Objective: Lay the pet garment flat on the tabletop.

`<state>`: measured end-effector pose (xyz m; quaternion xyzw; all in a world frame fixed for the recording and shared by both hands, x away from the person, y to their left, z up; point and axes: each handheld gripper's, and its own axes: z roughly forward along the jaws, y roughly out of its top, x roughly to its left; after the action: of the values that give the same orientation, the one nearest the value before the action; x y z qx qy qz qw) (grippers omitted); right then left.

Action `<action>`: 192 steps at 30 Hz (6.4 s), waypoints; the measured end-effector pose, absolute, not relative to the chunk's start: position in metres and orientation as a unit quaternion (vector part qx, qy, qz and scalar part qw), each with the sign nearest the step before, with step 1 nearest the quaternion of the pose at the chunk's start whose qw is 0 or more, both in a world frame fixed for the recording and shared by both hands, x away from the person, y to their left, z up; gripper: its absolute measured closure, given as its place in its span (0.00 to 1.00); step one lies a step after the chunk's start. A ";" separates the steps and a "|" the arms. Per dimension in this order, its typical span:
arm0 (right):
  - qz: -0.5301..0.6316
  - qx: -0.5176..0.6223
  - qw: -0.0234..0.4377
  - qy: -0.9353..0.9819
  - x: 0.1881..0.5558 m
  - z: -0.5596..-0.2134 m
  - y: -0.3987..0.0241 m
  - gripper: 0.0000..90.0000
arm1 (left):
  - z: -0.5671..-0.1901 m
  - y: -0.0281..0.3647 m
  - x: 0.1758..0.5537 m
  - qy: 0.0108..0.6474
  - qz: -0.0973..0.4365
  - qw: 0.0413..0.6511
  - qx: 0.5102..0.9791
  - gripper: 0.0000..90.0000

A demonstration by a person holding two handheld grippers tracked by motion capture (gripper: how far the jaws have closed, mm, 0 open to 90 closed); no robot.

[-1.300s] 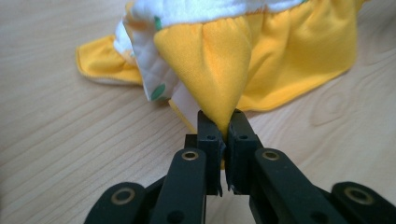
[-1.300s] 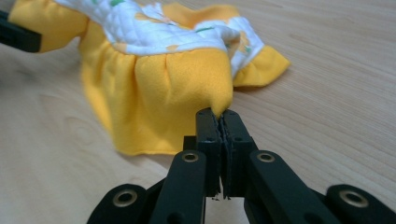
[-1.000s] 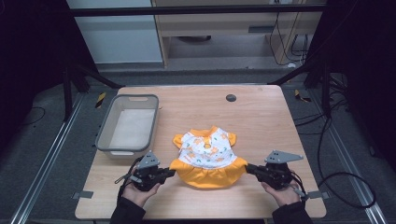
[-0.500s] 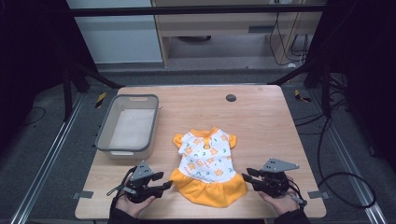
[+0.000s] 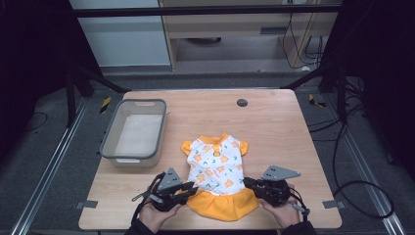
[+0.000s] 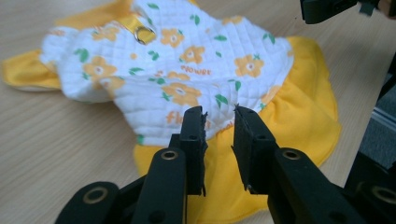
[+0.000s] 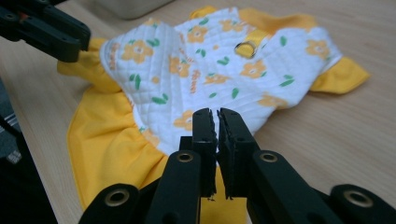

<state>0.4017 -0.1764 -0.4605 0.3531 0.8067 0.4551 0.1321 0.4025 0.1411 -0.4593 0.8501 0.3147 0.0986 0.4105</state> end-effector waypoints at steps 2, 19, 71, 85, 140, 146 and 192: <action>0.442 0.350 0.127 0.816 0.402 -0.468 -0.169 0.94 | -0.468 0.136 0.410 0.320 0.100 0.392 0.857 0.82; 0.366 0.361 0.141 0.846 0.418 -0.497 -0.157 0.96 | -0.491 0.155 0.437 0.360 0.120 0.346 0.858 0.79; 0.373 0.483 0.195 0.768 0.553 -0.505 -0.171 0.83 | -0.497 0.138 0.561 0.448 0.184 0.357 0.798 0.72; 0.389 0.466 0.201 0.769 0.546 -0.495 -0.168 0.95 | -0.488 0.135 0.556 0.449 0.210 0.356 0.793 0.98; 0.376 0.393 0.171 0.822 0.468 -0.502 -0.160 0.92 | -0.500 0.122 0.518 0.374 0.197 0.353 0.835 0.84; 0.368 0.393 0.182 0.823 0.467 -0.501 -0.158 0.92 | -0.504 0.118 0.522 0.387 0.202 0.371 0.820 0.83; 0.484 0.426 0.204 0.737 0.460 -0.468 -0.205 0.77 | -0.470 0.175 0.436 0.341 0.171 0.435 0.815 0.49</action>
<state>0.4595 -0.2047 -0.4681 0.4255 0.7368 0.4843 0.2036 0.4362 0.1754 -0.4697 0.8153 0.3412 0.1711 0.4354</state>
